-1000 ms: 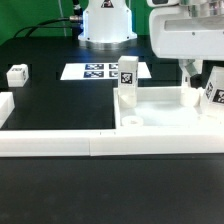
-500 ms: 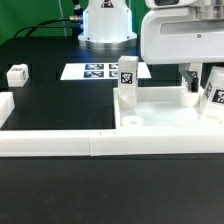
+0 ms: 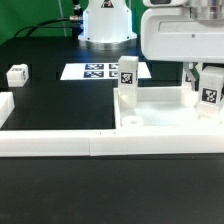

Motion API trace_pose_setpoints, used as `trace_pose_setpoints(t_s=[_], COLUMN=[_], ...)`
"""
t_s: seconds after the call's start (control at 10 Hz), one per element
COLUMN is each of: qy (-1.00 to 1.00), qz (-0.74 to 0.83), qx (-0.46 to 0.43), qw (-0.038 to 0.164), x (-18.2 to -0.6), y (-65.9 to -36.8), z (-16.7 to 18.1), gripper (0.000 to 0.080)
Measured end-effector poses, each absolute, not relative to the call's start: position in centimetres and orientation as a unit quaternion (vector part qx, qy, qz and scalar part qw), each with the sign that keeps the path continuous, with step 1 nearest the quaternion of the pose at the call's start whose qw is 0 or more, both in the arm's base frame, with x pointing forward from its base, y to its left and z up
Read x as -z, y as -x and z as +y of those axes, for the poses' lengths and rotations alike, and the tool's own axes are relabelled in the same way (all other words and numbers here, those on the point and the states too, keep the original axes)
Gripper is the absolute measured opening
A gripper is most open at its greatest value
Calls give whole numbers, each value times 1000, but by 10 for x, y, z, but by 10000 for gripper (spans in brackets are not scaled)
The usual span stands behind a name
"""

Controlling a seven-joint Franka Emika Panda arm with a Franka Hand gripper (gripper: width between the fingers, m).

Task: Assemble square table

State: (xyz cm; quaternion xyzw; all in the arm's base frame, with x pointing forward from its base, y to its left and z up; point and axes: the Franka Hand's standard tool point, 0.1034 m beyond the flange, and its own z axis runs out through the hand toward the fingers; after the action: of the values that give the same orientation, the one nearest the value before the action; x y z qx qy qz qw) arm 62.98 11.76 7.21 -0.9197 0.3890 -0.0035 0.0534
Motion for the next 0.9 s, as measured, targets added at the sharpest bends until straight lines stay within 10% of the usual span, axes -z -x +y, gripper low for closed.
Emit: trace_pose_setpoints(t_s=[0.6,0.9], qy=[675,704], qz=[732,705], qx=[-27,-26], qw=[87,86], x=[-69,-69], y=[-631,-630], z=[129,129], gripper=[290,487])
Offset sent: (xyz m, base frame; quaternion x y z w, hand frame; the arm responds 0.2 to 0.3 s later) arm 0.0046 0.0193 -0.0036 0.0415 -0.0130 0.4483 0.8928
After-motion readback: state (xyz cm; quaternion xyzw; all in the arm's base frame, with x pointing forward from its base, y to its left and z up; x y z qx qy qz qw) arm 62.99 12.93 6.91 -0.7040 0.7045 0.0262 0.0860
